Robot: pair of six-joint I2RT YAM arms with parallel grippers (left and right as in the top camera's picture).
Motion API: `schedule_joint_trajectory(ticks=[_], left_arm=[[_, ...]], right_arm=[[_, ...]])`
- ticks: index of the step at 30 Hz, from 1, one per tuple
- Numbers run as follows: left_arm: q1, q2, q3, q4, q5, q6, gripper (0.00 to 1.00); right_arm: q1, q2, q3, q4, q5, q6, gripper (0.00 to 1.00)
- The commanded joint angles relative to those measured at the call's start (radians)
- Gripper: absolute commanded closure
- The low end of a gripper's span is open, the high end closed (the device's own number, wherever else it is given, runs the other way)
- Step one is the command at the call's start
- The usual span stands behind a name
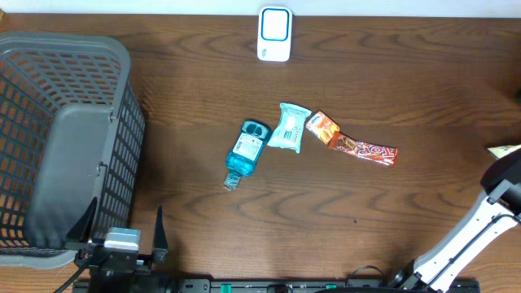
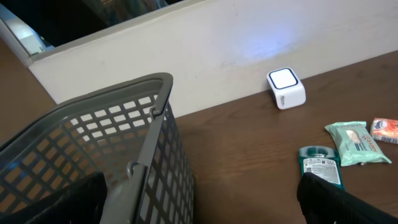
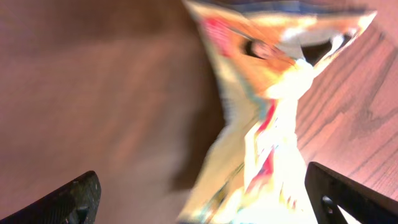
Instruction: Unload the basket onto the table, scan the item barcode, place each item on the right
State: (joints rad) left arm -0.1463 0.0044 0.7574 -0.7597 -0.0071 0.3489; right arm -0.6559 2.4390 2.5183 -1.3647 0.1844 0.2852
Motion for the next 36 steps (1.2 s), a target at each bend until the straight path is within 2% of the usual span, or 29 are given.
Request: schedule_joint_trajectory(ticks=[1, 9, 15, 19, 21, 27, 36], left_arm=[[-0.004, -0.002, -0.001, 0.001, -0.013, 0.017, 0.02], [-0.004, -0.002, -0.001, 0.001, -0.013, 0.017, 0.02], [-0.024, -0.002, -0.001, 0.002, -0.013, 0.017, 0.02], [-0.057, -0.002, -0.001, 0.001, -0.013, 0.017, 0.02], [-0.069, -0.002, -0.001, 0.001, -0.013, 0.017, 0.02], [-0.076, -0.002, -0.001, 0.001, -0.013, 0.018, 0.02], [-0.076, -0.002, -0.001, 0.001, -0.013, 0.018, 0.02]], right_arm=[[0.08, -0.181, 0.008, -0.018, -0.123, 0.082, 0.01], [0.297, -0.352, 0.008, -0.145, -0.26, 0.166, 0.01], [0.496, -0.331, -0.017, -0.278, -0.311, 0.154, 0.01], [0.613, -0.316, -0.117, -0.319, -0.311, 0.121, 0.01], [0.673, -0.316, -0.203, -0.294, -0.312, 0.103, 0.01], [0.812, -0.316, -0.451, -0.154, -0.366, 0.066, 0.11], [0.904, -0.316, -0.761, 0.108, -0.385, 0.077, 0.23]])
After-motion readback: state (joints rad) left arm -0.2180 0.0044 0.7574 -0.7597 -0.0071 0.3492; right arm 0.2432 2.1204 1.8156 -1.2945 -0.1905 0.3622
